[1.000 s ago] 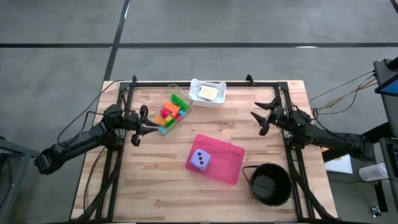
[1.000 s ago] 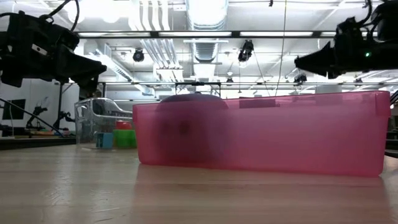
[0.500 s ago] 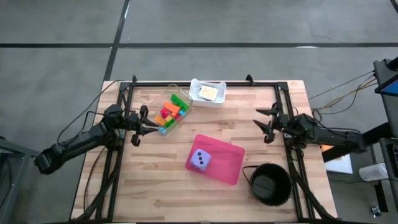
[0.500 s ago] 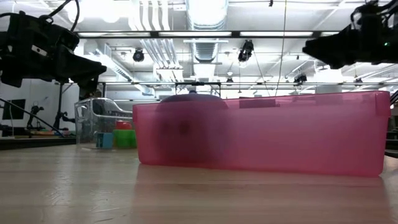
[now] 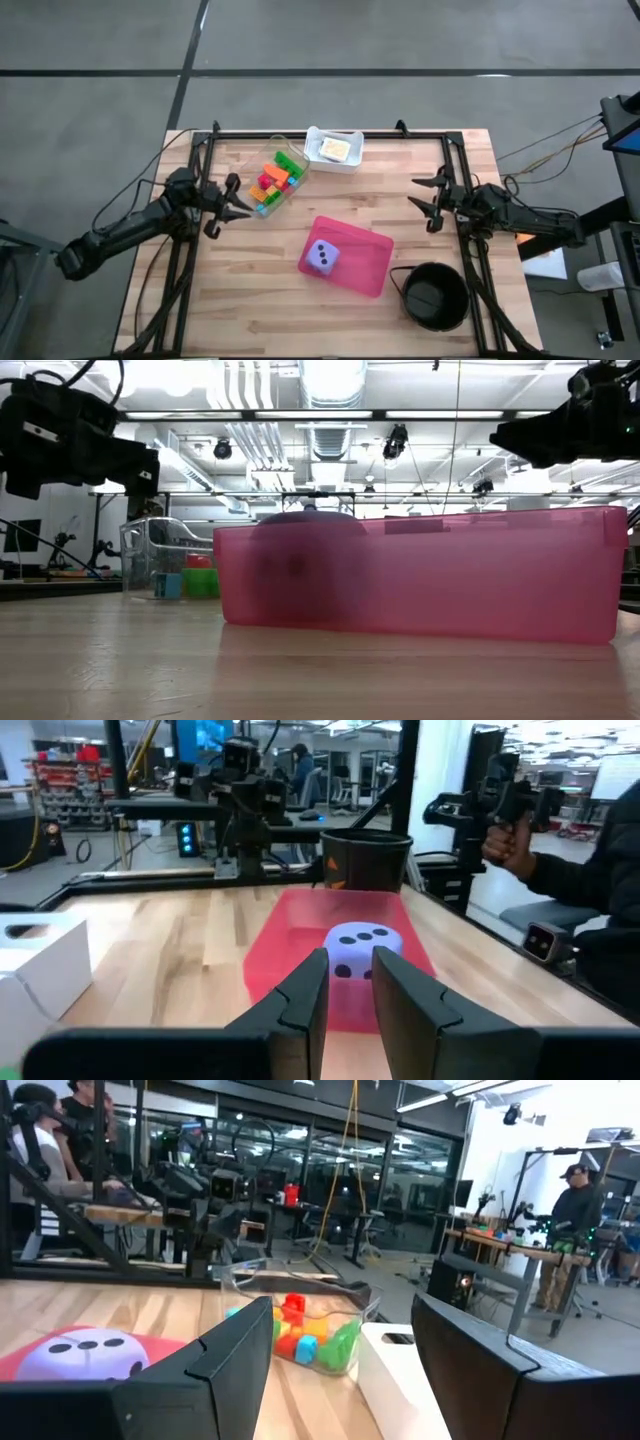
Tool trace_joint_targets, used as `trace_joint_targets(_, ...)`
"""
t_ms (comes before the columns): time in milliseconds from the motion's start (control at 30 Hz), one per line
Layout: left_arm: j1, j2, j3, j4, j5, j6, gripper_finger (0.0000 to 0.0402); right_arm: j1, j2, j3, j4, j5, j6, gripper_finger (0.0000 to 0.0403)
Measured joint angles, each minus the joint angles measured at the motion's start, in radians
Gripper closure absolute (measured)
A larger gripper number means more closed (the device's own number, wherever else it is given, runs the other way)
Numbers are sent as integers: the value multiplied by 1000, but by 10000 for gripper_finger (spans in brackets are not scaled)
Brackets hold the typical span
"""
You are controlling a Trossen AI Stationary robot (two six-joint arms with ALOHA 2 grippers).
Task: Pick & Place Toys
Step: Return to Home Position
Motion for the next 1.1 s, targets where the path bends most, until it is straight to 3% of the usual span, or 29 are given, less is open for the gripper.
trace_joint_targets(567, 0, 0, 0, -121, -199, 0, 319, 0, 7, 1, -100, 0, 19, 167)
trace_joint_targets(700, 0, 2, 0, -195, -199, -8, 319, 0, 26, 2, -101, 0, 24, 167)
trace_joint_targets(1100, 0, 6, 0, -185, -207, -4, 320, 0, 68, 2, -92, 0, 19, 167)
